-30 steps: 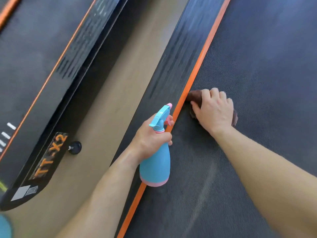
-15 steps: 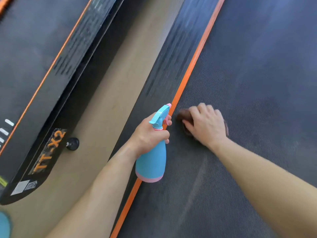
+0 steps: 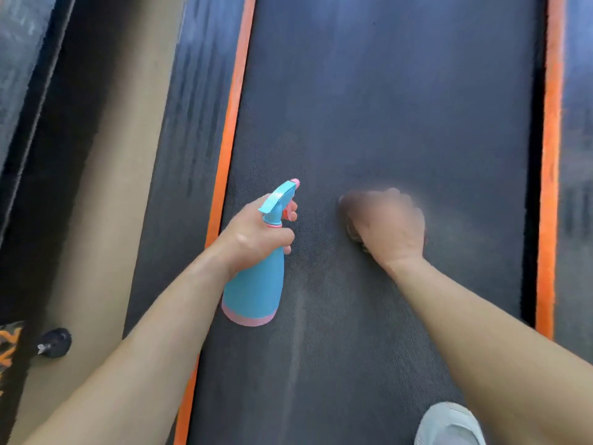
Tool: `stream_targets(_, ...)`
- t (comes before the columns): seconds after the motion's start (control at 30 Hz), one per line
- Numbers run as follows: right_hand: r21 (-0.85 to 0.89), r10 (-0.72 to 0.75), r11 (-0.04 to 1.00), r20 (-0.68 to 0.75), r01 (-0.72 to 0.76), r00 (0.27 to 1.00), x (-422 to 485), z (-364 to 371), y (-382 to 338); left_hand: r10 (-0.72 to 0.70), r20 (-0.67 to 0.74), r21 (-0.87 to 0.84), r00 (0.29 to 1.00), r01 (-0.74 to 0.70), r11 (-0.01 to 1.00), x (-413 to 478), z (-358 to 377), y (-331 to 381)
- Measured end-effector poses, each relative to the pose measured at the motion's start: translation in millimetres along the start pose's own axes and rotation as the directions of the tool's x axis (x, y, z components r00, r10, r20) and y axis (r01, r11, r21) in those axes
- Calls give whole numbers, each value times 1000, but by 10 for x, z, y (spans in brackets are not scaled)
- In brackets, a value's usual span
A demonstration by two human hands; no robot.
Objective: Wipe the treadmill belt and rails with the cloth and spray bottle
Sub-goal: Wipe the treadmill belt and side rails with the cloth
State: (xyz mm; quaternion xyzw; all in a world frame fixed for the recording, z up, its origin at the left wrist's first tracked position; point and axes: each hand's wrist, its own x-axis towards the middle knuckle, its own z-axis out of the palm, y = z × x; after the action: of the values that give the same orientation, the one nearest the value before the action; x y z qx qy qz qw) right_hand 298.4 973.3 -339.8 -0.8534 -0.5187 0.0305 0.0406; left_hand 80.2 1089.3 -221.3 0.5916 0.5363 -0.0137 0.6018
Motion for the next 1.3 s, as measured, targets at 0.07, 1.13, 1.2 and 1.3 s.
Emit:
stream_targets(0.07,28,150,988,59,-152,987,162,-58,212,8,65,22,998,-9,1000,91,203,134)
stream_targets(1.13,97,364,931,-136,-353,921,-691,28,868,-73,385,378,920,-84,922,220,1345,538)
stream_targets(1.2,120,461,885,-108,-449,881,-65,-85,1172,-66,371,382,926,-87,920,232,1323,536)
stream_targets(1.3,112,483,873,-65,-475,873,393,-144,1436,-66,345,408,936,-86,909,237,1267,539)
